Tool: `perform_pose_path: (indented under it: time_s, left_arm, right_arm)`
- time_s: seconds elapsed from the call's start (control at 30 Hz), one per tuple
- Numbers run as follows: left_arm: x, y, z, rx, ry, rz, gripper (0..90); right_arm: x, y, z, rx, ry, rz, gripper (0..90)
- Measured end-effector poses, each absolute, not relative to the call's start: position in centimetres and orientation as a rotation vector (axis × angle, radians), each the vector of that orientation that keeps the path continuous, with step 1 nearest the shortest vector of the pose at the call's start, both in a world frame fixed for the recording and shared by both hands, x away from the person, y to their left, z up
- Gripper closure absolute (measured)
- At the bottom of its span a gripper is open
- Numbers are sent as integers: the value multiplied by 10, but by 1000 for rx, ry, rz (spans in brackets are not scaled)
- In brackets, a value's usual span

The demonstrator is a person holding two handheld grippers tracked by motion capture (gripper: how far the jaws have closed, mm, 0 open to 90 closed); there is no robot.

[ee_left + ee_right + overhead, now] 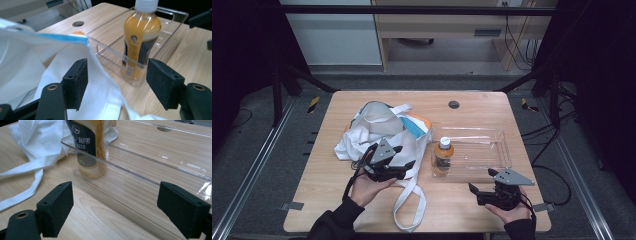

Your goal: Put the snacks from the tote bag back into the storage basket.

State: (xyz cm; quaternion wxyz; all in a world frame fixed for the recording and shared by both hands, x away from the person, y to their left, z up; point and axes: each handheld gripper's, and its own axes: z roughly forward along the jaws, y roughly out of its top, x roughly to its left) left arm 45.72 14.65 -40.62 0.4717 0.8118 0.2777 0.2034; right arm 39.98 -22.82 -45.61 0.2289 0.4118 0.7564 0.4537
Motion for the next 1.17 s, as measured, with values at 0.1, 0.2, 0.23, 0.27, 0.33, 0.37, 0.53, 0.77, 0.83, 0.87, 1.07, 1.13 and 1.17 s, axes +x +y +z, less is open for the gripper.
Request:
perform_pose_path:
  time_s: [0.1, 0.2, 0.23, 0.27, 0.33, 0.37, 0.53, 0.77, 0.83, 0.87, 1.07, 1.13, 1.17]
  left_arm:
    - [454, 159, -411, 1989, 702, 499, 333]
    - [451, 171, -418, 1980, 720, 512, 331]
    - [449, 176, -421, 1979, 722, 517, 329]
    - [448, 179, -424, 1976, 728, 519, 324]
    - [446, 188, -428, 1973, 744, 522, 319]
    - [445, 192, -430, 1974, 756, 523, 319]
    - [441, 212, -435, 1957, 812, 523, 306]
    - [435, 246, -446, 1910, 892, 530, 288]
    - [435, 255, -450, 1909, 917, 540, 285]
    - [434, 259, -452, 1909, 928, 538, 284]
    - [428, 285, -455, 1887, 965, 565, 279]
    - [427, 294, -457, 1880, 984, 576, 279]
    - [427, 298, -459, 1873, 1003, 584, 279]
  right_arm:
    - [400, -229, -456, 1139, 2080, 1244, 140]
    - [400, -229, -456, 1139, 2079, 1242, 140]
    - [400, -229, -456, 1140, 2078, 1242, 140]
    - [400, -229, -456, 1142, 2077, 1244, 140]
    - [400, -230, -456, 1142, 2077, 1242, 140]
    - [400, -230, -457, 1143, 2077, 1242, 140]
    - [400, -230, -457, 1143, 2078, 1239, 140]
    - [400, -230, -459, 1155, 2082, 1228, 140]
    - [400, -231, -459, 1161, 2079, 1221, 140]
    - [400, -231, -459, 1163, 2077, 1217, 139]
    - [400, -231, -462, 1169, 2085, 1201, 140]
    - [400, -231, -462, 1170, 2088, 1199, 139]
    - [401, -231, -462, 1169, 2091, 1201, 139]
